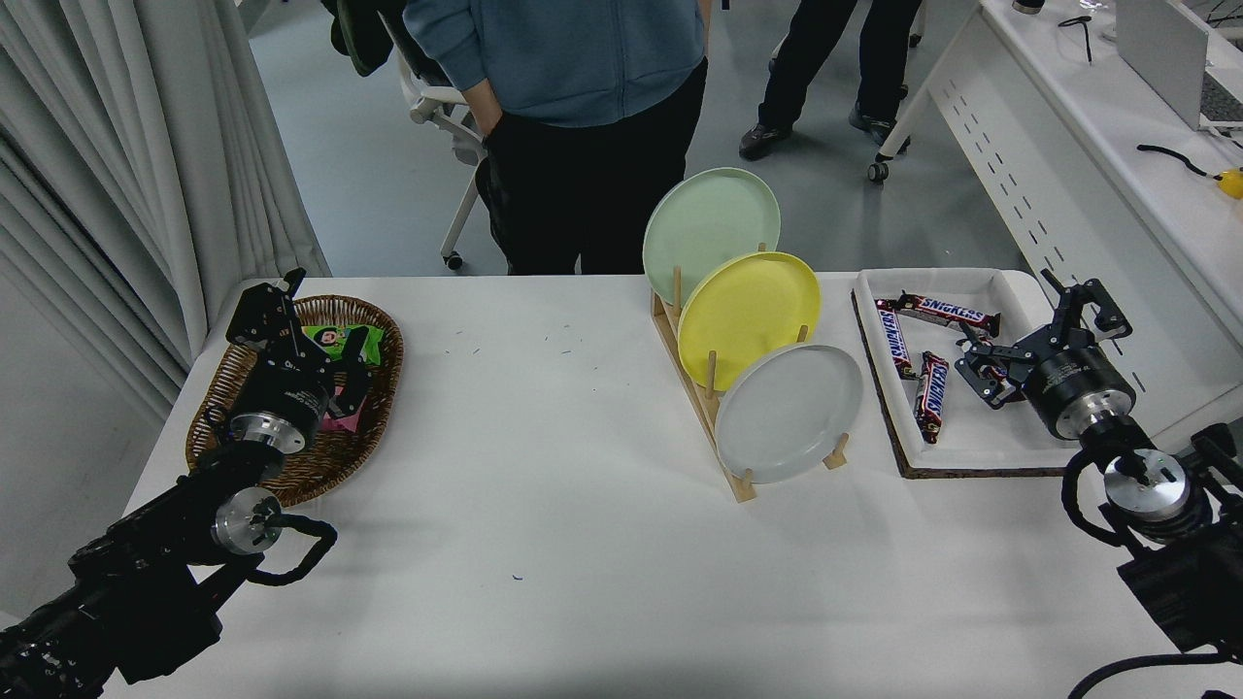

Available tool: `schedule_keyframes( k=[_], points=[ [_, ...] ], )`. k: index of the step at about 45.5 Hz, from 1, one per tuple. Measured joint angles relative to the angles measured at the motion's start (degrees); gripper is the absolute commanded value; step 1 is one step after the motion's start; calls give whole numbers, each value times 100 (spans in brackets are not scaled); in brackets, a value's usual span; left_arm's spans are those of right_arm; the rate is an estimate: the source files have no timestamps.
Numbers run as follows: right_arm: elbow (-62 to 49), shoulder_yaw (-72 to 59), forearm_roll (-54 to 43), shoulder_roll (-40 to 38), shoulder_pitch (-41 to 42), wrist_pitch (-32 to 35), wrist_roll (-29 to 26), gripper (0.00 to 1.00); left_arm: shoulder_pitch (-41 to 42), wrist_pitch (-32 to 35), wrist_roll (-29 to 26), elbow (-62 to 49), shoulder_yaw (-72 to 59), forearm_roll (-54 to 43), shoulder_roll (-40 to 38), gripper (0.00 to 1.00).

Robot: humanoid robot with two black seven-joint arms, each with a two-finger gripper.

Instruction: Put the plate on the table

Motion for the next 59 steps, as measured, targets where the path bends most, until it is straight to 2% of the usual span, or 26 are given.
schedule_keyframes(
  k=[22,59],
  points=[
    [-5,-336,294,-414,240,-87,-11,99,0,0,0,0,0,2,-1,100],
    [194,-4778,347,-1987,2350,-183,-10,99,0,0,1,0,0,-1,0,100]
  ],
)
